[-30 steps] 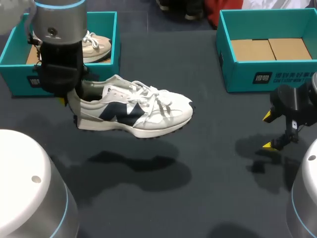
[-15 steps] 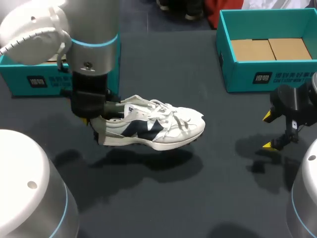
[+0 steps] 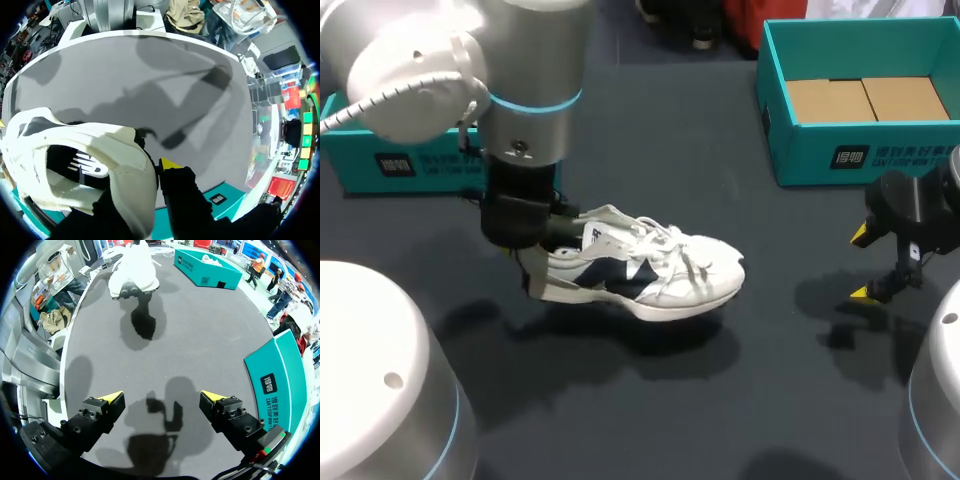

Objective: Take the shoe out of the shoebox, open the shoe tongue, remove and reinsert the insole, then place the shoe into the shoebox

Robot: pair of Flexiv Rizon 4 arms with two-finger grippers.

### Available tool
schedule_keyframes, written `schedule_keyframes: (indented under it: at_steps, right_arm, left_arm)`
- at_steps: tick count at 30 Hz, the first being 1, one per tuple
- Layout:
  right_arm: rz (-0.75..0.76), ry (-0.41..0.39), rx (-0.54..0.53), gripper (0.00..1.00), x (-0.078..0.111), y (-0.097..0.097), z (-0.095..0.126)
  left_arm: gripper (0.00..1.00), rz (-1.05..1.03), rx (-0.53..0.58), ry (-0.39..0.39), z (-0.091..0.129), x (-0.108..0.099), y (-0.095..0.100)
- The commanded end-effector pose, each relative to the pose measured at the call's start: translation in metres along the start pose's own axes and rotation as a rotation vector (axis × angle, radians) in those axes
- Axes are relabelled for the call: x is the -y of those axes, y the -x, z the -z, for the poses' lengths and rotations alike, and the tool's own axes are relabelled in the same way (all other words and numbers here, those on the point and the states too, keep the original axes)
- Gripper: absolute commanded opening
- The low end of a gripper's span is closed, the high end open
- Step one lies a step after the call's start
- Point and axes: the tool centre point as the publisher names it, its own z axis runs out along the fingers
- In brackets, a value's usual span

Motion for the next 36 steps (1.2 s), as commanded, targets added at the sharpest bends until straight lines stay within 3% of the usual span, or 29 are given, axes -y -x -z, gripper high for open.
schedule_keyframes:
  at_steps: [1,6,18,36]
  right_arm:
    - [0.001,0.0,0.003,1.0,0.001,-0.002,0.0]
    - [0.001,0.0,0.003,1.0,0.001,-0.002,0.0]
    - [0.001,0.0,0.003,1.0,0.001,-0.002,0.0]
    - [0.001,0.0,0.003,1.0,0.001,-0.002,0.0]
  left_arm:
    - [0.0,-0.01,-0.041,0.0,-0.031,-0.008,0.034]
    - [0.0,-0.005,-0.044,-0.002,-0.047,-0.018,0.05]
    - [0.0,0.016,-0.022,-0.017,-0.059,-0.028,0.068]
    - [0.0,0.005,-0.01,0.024,-0.081,-0.035,0.076]
